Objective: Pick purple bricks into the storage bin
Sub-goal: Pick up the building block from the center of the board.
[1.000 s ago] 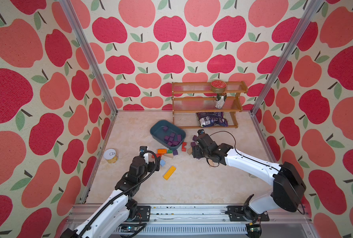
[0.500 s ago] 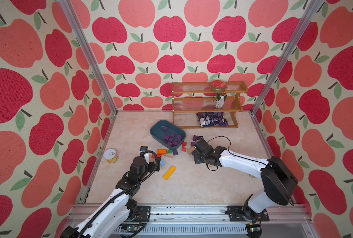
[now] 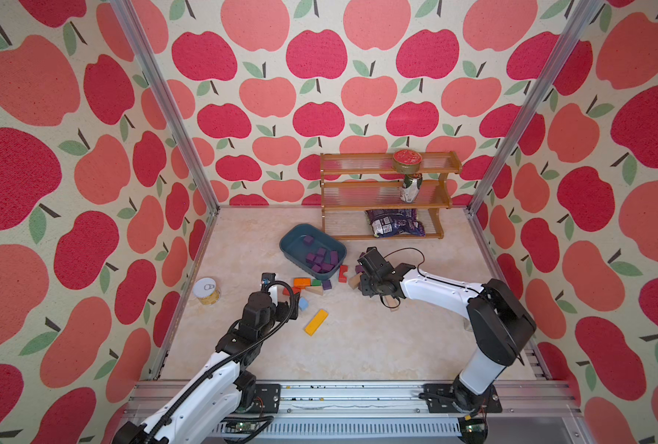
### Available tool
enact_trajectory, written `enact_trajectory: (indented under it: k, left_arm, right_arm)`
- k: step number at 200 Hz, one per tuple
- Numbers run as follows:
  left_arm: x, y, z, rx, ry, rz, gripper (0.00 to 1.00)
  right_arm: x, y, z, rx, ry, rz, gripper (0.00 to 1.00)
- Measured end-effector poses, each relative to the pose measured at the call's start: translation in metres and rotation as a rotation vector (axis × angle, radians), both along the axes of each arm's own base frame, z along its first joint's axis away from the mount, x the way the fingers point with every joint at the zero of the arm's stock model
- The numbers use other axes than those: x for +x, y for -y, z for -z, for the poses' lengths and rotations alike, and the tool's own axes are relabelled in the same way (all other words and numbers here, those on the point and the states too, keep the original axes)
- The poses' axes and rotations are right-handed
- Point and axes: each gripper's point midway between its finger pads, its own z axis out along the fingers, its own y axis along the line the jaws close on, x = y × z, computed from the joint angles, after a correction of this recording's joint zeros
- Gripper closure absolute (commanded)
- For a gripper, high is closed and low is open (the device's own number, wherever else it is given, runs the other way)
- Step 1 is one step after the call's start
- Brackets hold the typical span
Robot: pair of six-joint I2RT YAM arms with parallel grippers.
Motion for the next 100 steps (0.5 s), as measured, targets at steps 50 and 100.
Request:
enact_trajectory:
  k: [50, 100]
  left_arm:
    - [0.000, 0.000, 0.000, 0.000, 0.000, 0.000, 0.01]
    - [0.000, 0.000, 0.000, 0.000, 0.000, -0.001, 0.01]
  right_arm:
    - [0.012, -0.003, 0.011, 0.013, -0.023, 0.025, 0.54]
    - [0.023, -0.005, 0.011, 0.025, -0.017, 0.042, 0.55]
